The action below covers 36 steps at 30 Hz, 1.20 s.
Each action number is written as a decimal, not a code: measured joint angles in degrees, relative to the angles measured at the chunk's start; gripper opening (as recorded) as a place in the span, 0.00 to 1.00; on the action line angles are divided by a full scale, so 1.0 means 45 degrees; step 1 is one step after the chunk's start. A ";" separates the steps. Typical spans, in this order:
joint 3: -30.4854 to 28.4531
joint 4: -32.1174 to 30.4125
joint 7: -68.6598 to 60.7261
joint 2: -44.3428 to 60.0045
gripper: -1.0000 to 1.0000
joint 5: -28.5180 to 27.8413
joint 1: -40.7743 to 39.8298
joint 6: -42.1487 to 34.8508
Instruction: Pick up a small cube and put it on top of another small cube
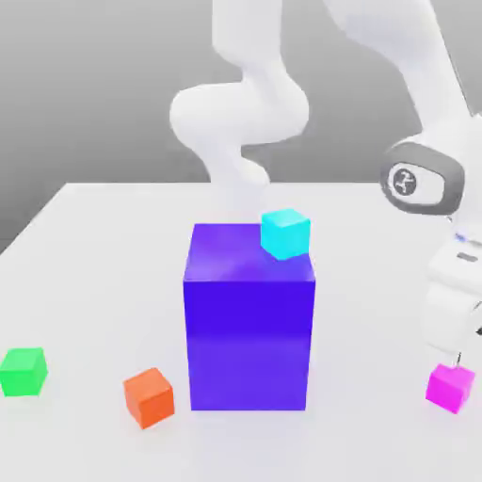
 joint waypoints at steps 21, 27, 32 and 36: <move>-0.1325 -0.0228 -0.1535 -0.0827 0.00 0.1035 -0.2012 -0.0630; -0.3028 -0.0418 -0.2934 -0.1371 0.00 0.1728 -0.4380 -0.0941; -0.4537 -0.0644 -0.4109 -0.1857 0.00 0.2318 -0.6214 -0.1171; -0.5899 -0.0841 -0.5089 -0.2281 0.00 0.2774 -0.7908 -0.1377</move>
